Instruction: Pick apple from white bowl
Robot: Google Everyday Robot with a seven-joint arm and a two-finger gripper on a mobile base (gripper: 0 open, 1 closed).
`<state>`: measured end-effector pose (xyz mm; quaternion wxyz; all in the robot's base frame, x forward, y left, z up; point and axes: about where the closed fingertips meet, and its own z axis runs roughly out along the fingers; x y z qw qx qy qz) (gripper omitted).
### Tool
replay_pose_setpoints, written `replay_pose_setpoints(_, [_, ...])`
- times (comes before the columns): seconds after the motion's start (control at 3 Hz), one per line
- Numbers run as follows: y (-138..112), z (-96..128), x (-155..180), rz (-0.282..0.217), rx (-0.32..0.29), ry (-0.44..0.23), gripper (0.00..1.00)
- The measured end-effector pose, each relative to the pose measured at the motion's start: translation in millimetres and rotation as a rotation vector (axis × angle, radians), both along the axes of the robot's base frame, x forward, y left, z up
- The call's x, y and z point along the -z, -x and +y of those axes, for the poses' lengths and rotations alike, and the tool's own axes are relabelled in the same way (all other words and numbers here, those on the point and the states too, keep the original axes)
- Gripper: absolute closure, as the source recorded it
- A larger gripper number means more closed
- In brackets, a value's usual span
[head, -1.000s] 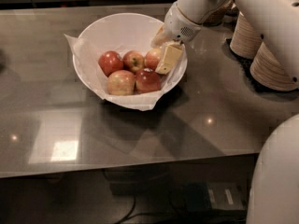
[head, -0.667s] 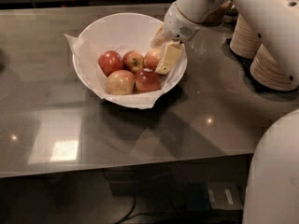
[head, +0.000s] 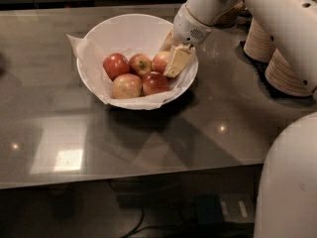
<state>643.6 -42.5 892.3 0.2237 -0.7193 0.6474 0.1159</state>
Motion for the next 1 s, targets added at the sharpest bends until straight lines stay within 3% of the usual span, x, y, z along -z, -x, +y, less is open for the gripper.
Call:
replay_pose_setpoints(0.33, [-0.1,0.0,0.0,0.000,0.000,-0.001,0.99])
replay_pose_setpoints(1.0, [0.1,-4.7,-15.5,-0.021,0.014,-0.033,1.00])
